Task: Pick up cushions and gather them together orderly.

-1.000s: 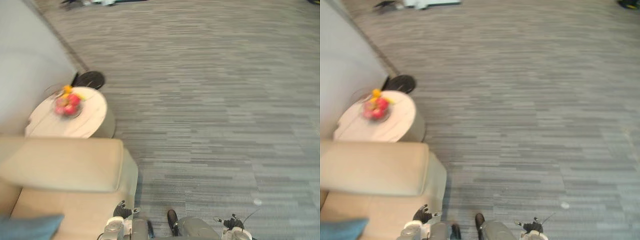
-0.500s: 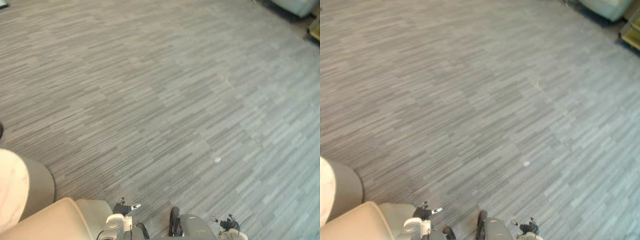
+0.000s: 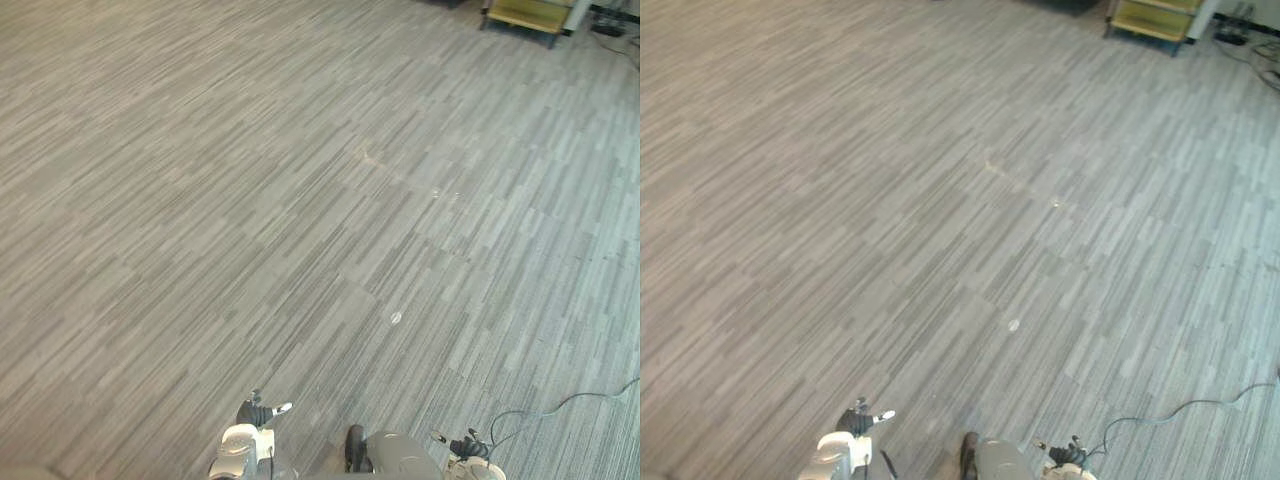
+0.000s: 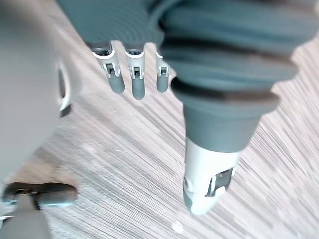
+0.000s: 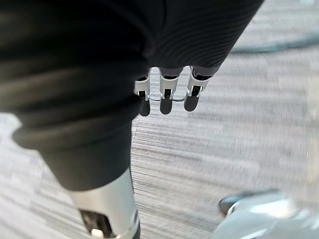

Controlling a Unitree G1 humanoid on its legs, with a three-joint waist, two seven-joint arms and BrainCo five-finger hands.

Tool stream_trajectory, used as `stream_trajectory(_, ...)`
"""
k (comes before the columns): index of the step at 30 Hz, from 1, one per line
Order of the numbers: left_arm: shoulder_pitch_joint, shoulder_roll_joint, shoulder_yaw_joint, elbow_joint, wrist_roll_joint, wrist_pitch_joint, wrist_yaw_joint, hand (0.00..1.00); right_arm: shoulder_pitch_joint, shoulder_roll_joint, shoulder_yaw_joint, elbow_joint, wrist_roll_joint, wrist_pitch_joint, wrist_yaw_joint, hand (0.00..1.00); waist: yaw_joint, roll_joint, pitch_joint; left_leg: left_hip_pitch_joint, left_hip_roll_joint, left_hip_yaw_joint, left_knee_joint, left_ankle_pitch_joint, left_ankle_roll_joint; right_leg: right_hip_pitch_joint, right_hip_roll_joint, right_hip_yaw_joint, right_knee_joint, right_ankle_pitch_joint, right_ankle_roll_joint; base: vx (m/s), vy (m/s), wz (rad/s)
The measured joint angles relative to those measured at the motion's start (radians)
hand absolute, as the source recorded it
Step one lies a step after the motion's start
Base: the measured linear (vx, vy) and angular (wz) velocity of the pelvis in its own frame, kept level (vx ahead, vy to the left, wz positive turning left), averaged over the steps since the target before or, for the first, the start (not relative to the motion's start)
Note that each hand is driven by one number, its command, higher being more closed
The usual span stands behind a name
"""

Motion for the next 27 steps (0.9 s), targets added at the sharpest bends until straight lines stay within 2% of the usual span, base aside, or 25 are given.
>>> stream_trajectory(2, 0.001, -0.005, -0.001, -0.003, 0.0, -0.004, 0.001, 0.0, 0.0, 0.003, -0.012, 0.0, 0.007, -0.001, -0.001, 0.0, 0.003, -0.007, 0.0, -0.031, -0.083, -0.044, -0.235, 0.017, -0.009, 0.054, -0.024, 0.052, -0.037, -0.009, 0.017, 0.39, 0.15, -0.79)
stream_trajectory(3, 0.0, -0.009, -0.002, -0.002, 0.0, -0.015, 0.001, 0.0, -0.001, 0.001, -0.023, 0.003, 0.009, -0.002, -0.002, 0.0, 0.004, -0.002, -0.002, -0.053, -0.13, -0.094, -0.394, 0.065, -0.018, 0.084, -0.036, 0.084, -0.064, -0.023, 0.036, 0.45, 0.224, -0.87)
stream_trajectory(4, 0.002, -0.015, -0.003, -0.003, 0.0, -0.02, 0.001, 0.0, -0.001, 0.0, -0.028, 0.003, 0.011, -0.002, -0.003, 0.0, 0.009, 0.007, -0.011, -0.076, -0.149, -0.132, -0.483, 0.101, -0.031, 0.092, -0.034, 0.109, -0.079, -0.045, 0.061, 0.46, 0.249, -0.85)
stream_trajectory(5, 0.003, -0.017, -0.003, -0.003, 0.0, -0.02, 0.0, 0.0, 0.0, 0.002, -0.03, 0.004, 0.014, -0.001, -0.004, 0.0, 0.01, 0.009, -0.013, -0.086, -0.158, -0.154, -0.497, 0.148, -0.018, 0.109, -0.038, 0.126, -0.076, -0.07, 0.07, 0.46, 0.277, -0.86)
stream_trajectory(6, 0.009, -0.008, -0.002, -0.003, 0.0, -0.019, 0.0, 0.0, 0.008, 0.013, -0.032, 0.004, 0.022, -0.001, -0.003, 0.0, 0.013, -0.019, -0.029, -0.077, -0.187, -0.178, -0.465, 0.211, 0.033, 0.127, -0.071, 0.162, -0.056, -0.115, 0.093, 0.59, 0.285, -0.73)
stream_trajectory(7, 0.011, 0.0, -0.003, -0.002, 0.0, -0.018, -0.001, 0.0, 0.024, 0.027, -0.039, 0.004, 0.026, -0.001, -0.004, 0.0, 0.014, -0.042, -0.057, -0.076, -0.221, -0.17, -0.429, 0.193, 0.068, 0.134, -0.108, 0.179, -0.024, -0.139, 0.117, 0.64, 0.251, -0.67)
stream_trajectory(8, 0.009, 0.003, -0.003, 0.003, -0.001, -0.018, 0.0, 0.0, 0.03, 0.033, -0.042, 0.005, 0.026, -0.001, -0.005, 0.0, 0.01, -0.065, -0.072, -0.073, -0.231, -0.143, -0.408, 0.159, 0.071, 0.11, -0.125, 0.192, 0.041, -0.142, 0.125, 0.65, 0.196, -0.57)
stream_trajectory(9, 0.007, 0.009, -0.006, 0.017, -0.004, -0.018, 0.002, 0.0, 0.032, 0.04, -0.043, 0.007, 0.026, 0.0, -0.003, 0.0, 0.008, -0.086, -0.08, -0.049, -0.24, -0.114, -0.402, 0.13, 0.078, 0.053, -0.138, 0.211, 0.169, -0.123, 0.158, 0.64, 0.192, -0.51)
stream_trajectory(11, -0.004, 0.023, -0.029, 0.038, -0.012, -0.011, 0.002, 0.0, 0.029, 0.063, -0.047, 0.008, 0.026, 0.0, -0.003, 0.0, -0.003, -0.101, -0.074, 0.036, -0.254, -0.096, -0.435, 0.083, 0.086, -0.057, -0.155, 0.202, 0.454, -0.046, 0.296, 0.59, 0.199, -0.37)
stream_trajectory(12, -0.003, 0.024, -0.036, 0.042, -0.018, -0.004, 0.002, 0.0, 0.025, 0.07, -0.048, 0.006, 0.029, 0.0, 0.0, 0.0, -0.003, -0.102, -0.071, 0.089, -0.254, -0.086, -0.461, 0.068, 0.088, -0.107, -0.159, 0.195, 0.569, -0.046, 0.299, 0.54, 0.144, -0.48)
stream_trajectory(13, -0.002, 0.022, -0.048, 0.054, -0.018, 0.002, 0.003, 0.0, 0.015, 0.065, -0.045, 0.004, 0.03, -0.002, 0.003, 0.0, -0.002, -0.089, -0.063, 0.181, -0.253, -0.078, -0.517, 0.056, 0.088, -0.155, -0.155, 0.161, 0.648, -0.073, 0.25, 0.62, 0.154, -0.55)
stream_trajectory(15, -0.012, 0.022, -0.079, 0.08, -0.018, 0.004, 0.003, 0.0, -0.005, 0.036, -0.02, 0.004, 0.029, -0.01, 0.007, 0.0, -0.011, -0.047, -0.044, 0.32, -0.226, -0.043, -0.617, 0.056, 0.088, -0.227, -0.147, 0.041, 0.618, -0.116, 0.172, 0.47, 0.096, -0.57)
stream_trajectory(17, -0.02, 0.034, -0.091, 0.082, -0.018, 0.003, 0.005, 0.0, -0.022, 0.028, -0.016, 0.005, 0.03, -0.016, 0.008, 0.0, -0.013, -0.034, -0.038, 0.382, -0.203, -0.016, -0.656, 0.056, 0.088, -0.327, -0.13, -0.045, 0.501, -0.117, 0.154, 0.5, -0.009, -0.37)
stream_trajectory(19, -0.036, 0.045, -0.093, 0.095, -0.018, 0.003, 0.008, 0.0, -0.037, 0.018, -0.015, 0.005, 0.029, -0.018, 0.008, 0.0, -0.022, -0.029, -0.029, 0.418, -0.185, -0.006, -0.683, 0.056, 0.088, -0.408, -0.106, -0.07, 0.357, -0.062, 0.138, 0.44, -0.087, -0.03)
stream_trajectory(20, -0.038, 0.05, -0.102, 0.103, -0.018, 0.003, 0.01, 0.0, -0.032, 0.006, -0.008, 0.008, 0.029, -0.017, 0.007, 0.0, -0.038, -0.031, -0.023, 0.454, -0.181, -0.01, -0.707, 0.055, 0.086, -0.447, -0.087, -0.058, 0.175, 0.062, 0.141, 0.57, -0.15, 0.29)
stream_trajectory(21, -0.033, 0.051, -0.103, 0.117, -0.017, 0.003, 0.009, 0.0, -0.016, -0.002, -0.01, 0.019, 0.028, -0.017, 0.004, 0.0, -0.049, -0.045, -0.024, 0.486, -0.193, -0.031, -0.708, 0.047, 0.053, -0.437, -0.082, -0.04, 0.078, 0.263, 0.123, 0.69, -0.193, 0.27)
stream_trajectory(22, -0.036, 0.04, -0.095, 0.131, -0.018, 0.003, 0.008, 0.0, -0.019, -0.015, -0.012, 0.039, 0.028, -0.016, 0.003, 0.0, -0.055, -0.019, -0.017, 0.506, -0.166, -0.037, -0.703, 0.041, 0.036, -0.429, -0.065, -0.045, 0.111, 0.263, 0.075, 0.61, -0.177, 0.03)
stream_trajectory(23, -0.036, 0.024, -0.079, 0.138, -0.017, 0.002, 0.0, 0.0, -0.024, -0.024, -0.028, 0.045, 0.028, -0.011, 0.002, 0.0, -0.048, 0.006, -0.016, 0.504, -0.147, -0.044, -0.662, 0.082, -0.029, -0.433, -0.057, -0.041, 0.167, 0.206, 0.061, 0.58, -0.227, -0.12)
stream_trajectory(24, -0.036, 0.01, -0.049, 0.135, -0.017, 0.003, 0.001, 0.0, -0.024, -0.019, -0.048, 0.041, 0.029, -0.011, 0.003, 0.0, -0.051, 0.008, -0.013, 0.488, -0.141, -0.058, -0.589, 0.113, -0.066, -0.428, -0.067, -0.042, 0.202, 0.168, 0.047, 0.68, -0.314, -0.09)
stream_trajectory(26, -0.028, -0.023, 0.025, 0.107, -0.017, 0.003, 0.001, 0.0, -0.01, 0.003, -0.061, 0.025, 0.034, -0.009, 0.004, 0.0, -0.056, 0.011, -0.006, 0.352, -0.074, -0.121, -0.201, 0.183, -0.066, -0.334, -0.064, -0.047, 0.192, 0.107, 0.037, 0.52, -0.273, 0.07)
stream_trajectory(27, -0.023, -0.029, 0.04, 0.087, -0.018, 0.002, -0.002, 0.0, 0.0, 0.003, -0.06, 0.005, 0.039, -0.008, 0.003, 0.0, -0.055, 0.01, -0.003, 0.295, -0.04, -0.14, -0.02, 0.182, -0.068, -0.283, -0.058, -0.055, 0.178, 0.097, 0.035, 0.35, -0.17, 0.0)
